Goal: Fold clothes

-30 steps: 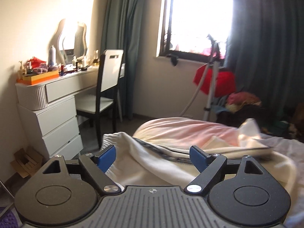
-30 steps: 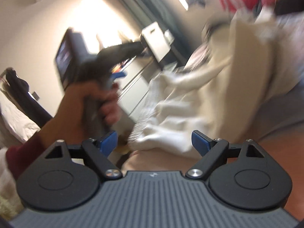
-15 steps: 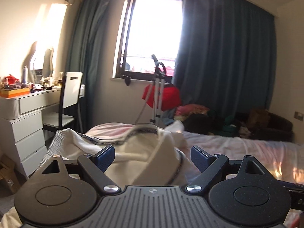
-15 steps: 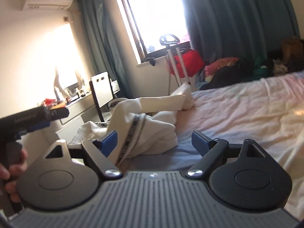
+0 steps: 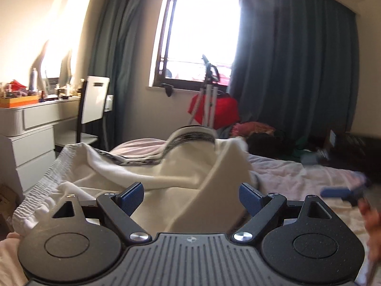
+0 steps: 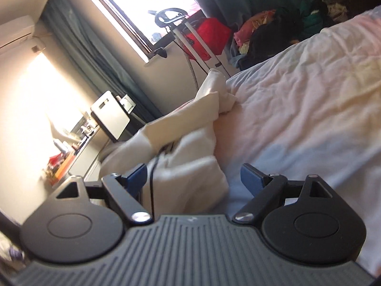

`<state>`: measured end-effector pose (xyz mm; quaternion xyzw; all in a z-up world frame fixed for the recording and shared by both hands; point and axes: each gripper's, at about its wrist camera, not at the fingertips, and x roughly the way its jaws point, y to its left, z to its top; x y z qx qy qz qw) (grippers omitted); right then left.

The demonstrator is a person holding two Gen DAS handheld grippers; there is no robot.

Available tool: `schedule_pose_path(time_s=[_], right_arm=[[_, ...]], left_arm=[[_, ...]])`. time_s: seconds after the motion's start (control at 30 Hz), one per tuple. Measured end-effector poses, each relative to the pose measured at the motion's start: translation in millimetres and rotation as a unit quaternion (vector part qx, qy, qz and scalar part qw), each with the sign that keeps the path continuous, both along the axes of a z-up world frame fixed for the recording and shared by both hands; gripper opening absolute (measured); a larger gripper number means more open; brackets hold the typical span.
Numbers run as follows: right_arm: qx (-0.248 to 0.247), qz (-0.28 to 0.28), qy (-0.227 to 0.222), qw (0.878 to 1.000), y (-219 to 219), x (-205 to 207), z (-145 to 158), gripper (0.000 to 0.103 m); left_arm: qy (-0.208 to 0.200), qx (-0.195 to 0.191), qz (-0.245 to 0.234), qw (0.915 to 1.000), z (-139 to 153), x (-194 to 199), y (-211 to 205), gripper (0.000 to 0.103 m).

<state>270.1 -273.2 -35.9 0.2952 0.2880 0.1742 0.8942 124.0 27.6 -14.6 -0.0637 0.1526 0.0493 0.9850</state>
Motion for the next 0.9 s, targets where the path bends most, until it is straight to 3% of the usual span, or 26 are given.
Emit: schedule_pose_path(time_s=[0.2,0.3,0.43,0.47,0.5,0.57,0.6,0.73,0.9], right_arm=[[0.037,-0.041,0.05,0.997,63,159,-9,0.086],[0.004,-0.074,0.089,0.993,96,223,-25,0.086],[-0.071,-0.082,0.134,0.985,126,277,-52,0.085],[-0.089,-0.087,0.142,0.982,131,286,-58,0.08],[-0.107,-0.092,0.149,0.979,135,294,-63,0.057],[-0.111,-0.112,0.126,0.979,133,290,-57,0.025],[-0.114,-0.121,0.114,0.979,131,289,-54,0.014],[-0.151,-0.152,0.033,0.976,117,260,-8,0.012],[-0.174,-0.207,-0.04,0.962,47,193,55,0.012]], left_arm=[[0.009,-0.041,0.022,0.9989,-28,29,39,0.09],[0.021,-0.068,0.027,0.9971,-47,44,57,0.09],[0.041,-0.117,0.032,0.9917,-69,62,76,0.09],[0.044,-0.127,0.034,0.9903,-73,65,80,0.09],[0.048,-0.137,0.035,0.9888,-77,68,84,0.09],[0.046,-0.149,0.035,0.9871,-80,71,92,0.09],[0.045,-0.151,0.038,0.9868,-81,71,94,0.09],[0.035,-0.157,0.042,0.986,-76,66,98,0.09],[0.015,-0.137,0.034,0.9898,-58,46,81,0.09]])
